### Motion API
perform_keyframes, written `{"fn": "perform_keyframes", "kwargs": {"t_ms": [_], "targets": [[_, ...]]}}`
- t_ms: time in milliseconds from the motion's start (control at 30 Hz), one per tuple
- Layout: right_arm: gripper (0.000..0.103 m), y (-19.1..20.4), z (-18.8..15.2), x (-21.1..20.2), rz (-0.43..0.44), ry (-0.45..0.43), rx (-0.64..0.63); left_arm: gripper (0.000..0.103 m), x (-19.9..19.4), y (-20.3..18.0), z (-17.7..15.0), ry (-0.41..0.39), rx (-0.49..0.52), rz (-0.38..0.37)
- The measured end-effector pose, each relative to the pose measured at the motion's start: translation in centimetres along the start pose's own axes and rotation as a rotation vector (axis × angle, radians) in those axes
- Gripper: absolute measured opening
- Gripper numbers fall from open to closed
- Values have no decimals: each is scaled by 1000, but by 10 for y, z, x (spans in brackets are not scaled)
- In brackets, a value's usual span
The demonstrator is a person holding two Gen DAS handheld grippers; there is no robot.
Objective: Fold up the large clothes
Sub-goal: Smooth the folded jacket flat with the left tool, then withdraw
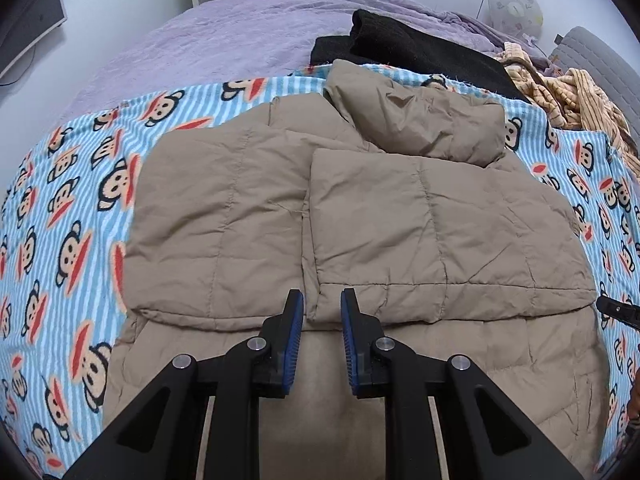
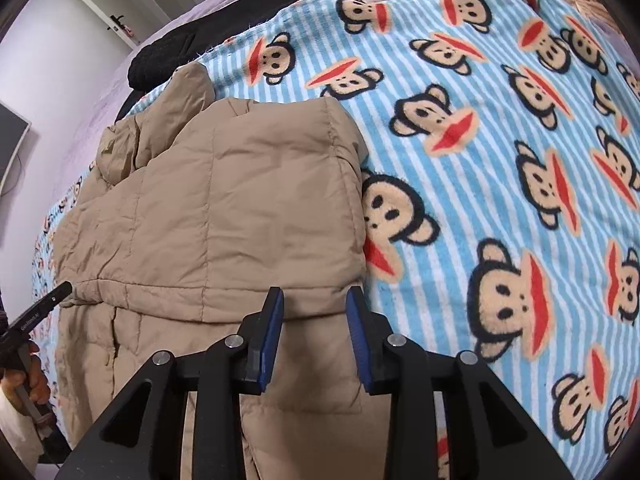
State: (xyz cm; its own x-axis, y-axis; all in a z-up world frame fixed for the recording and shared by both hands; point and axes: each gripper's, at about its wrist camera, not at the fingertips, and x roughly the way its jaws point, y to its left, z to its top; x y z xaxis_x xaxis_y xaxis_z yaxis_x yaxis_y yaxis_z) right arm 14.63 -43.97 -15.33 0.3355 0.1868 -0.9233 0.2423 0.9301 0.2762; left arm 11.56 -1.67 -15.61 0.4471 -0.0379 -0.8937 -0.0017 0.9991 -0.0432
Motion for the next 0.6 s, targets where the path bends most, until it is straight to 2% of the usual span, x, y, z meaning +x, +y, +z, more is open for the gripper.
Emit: {"fn": "perform_keyframes", "kwargs": {"t_ms": [100, 133, 167, 200, 267, 367, 433, 500, 567, 600], "targets": [[47, -9, -12, -5, 48, 21, 42, 22, -7, 2, -12, 4, -36, 13], [48, -11, -16, -7, 57, 26, 48, 32, -9, 2, -16, 11, -45, 24], [48, -12, -20, -8, 63, 31, 50, 79, -10, 1, -19, 19, -51, 37], [48, -13, -23, -10, 66, 34, 49, 103, -13, 0, -24, 16, -59, 59], [49, -15, -29, -14, 80, 40, 50, 103, -21, -4, -31, -10, -48, 79], [59, -17, -35, -19, 101, 44, 48, 103, -26, -11, -41, 20, -35, 105], [60, -19, -38, -22, 120, 47, 50, 103, -31, -17, -48, 44, -36, 124], [65, -19, -42, -28, 147, 52, 57, 103, -37, -19, -55, 68, -50, 111], [89, -18, -47, -35, 179, 56, 61, 103, -43, -21, -62, 86, -61, 103], [92, -16, -50, -39, 196, 59, 62, 103, -46, -22, -65, 97, -60, 101]]}}
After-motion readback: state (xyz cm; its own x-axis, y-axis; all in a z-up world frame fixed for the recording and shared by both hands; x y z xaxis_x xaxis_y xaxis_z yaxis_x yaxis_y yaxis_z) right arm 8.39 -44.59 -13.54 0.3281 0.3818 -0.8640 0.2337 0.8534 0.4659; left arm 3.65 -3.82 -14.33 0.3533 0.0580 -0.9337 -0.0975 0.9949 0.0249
